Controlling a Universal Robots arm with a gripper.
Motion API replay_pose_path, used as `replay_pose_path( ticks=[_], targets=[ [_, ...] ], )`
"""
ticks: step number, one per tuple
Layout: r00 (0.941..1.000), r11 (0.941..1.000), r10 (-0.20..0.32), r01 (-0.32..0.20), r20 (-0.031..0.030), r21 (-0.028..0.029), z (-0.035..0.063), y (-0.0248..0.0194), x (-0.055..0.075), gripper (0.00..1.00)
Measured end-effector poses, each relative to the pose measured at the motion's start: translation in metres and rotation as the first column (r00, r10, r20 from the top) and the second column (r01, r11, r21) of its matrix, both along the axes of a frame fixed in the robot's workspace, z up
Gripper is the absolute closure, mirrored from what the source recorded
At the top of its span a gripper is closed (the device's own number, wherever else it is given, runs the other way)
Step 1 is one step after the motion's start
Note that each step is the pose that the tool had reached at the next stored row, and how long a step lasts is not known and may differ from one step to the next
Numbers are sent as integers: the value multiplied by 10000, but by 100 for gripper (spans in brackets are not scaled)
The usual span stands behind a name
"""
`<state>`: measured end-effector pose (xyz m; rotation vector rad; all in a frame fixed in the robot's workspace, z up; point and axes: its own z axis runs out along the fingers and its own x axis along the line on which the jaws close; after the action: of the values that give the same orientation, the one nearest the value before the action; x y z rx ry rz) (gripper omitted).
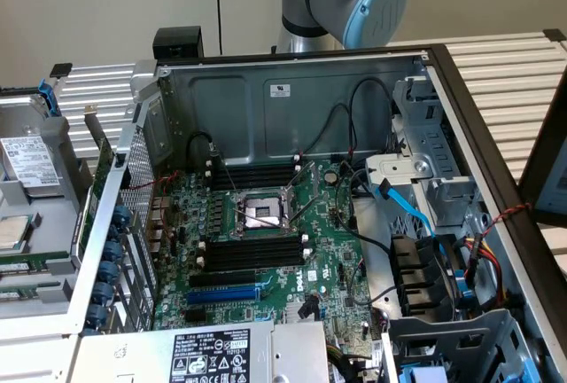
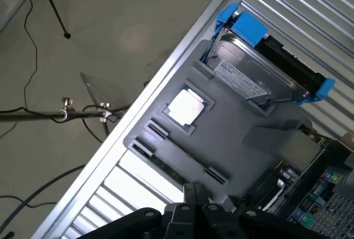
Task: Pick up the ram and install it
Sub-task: 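Pick up the ram and move it above insertion slot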
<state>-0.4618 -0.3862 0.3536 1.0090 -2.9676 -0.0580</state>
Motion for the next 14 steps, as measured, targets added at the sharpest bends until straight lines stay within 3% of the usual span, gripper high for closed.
replay_pose_path(
  ticks=[4, 7, 10, 14],
  targets=[
    [9974, 9974, 720, -720, -1, 0, -2, 0, 0, 90],
    [9918, 9918, 1279, -1279, -1, 0, -4, 0, 0, 90],
    [9835, 9835, 1810, -1810, 0, 0, -6, 0, 0, 90],
    [9679, 9679, 2514, -2514, 0, 0, -12, 0, 0, 90]
  ],
)
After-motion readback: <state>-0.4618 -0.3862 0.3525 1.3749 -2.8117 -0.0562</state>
